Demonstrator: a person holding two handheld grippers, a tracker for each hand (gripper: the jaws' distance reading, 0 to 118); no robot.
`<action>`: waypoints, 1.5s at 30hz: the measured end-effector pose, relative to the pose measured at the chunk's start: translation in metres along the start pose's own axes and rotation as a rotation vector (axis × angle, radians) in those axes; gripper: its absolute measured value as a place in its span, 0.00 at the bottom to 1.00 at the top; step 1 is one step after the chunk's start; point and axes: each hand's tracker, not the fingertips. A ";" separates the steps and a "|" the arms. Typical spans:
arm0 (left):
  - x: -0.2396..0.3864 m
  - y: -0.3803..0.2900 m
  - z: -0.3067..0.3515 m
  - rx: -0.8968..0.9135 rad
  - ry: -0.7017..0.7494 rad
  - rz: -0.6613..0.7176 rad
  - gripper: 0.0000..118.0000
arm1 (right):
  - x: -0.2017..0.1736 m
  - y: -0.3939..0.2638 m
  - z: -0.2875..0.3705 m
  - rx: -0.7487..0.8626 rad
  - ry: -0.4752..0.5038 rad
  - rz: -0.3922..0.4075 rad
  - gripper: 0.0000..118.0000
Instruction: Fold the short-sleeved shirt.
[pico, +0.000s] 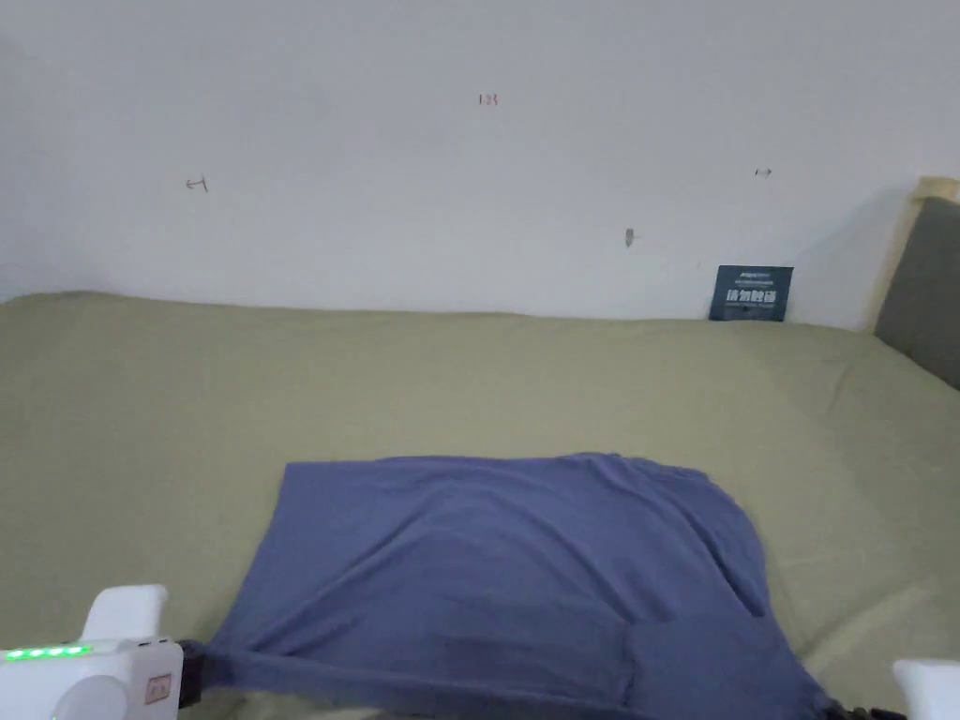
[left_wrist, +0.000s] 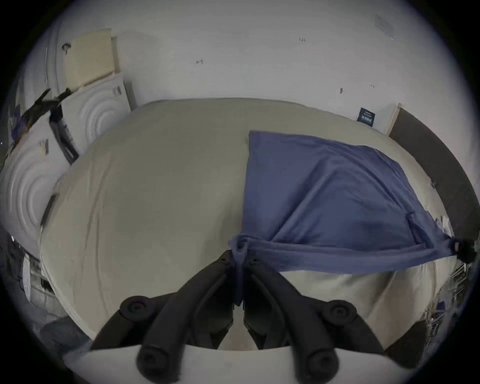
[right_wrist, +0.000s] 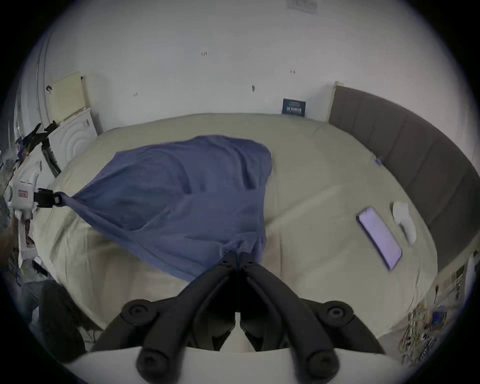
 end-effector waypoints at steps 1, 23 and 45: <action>-0.006 -0.013 0.008 -0.009 -0.012 0.007 0.04 | -0.001 -0.013 0.010 0.000 0.006 -0.007 0.00; -0.034 -0.077 0.060 -0.005 0.001 -0.035 0.90 | 0.003 -0.074 0.044 -0.054 -0.005 -0.091 0.94; -0.042 -0.077 0.016 -0.111 -0.045 -0.088 0.88 | 0.017 -0.078 0.050 -0.043 -0.066 -0.142 0.00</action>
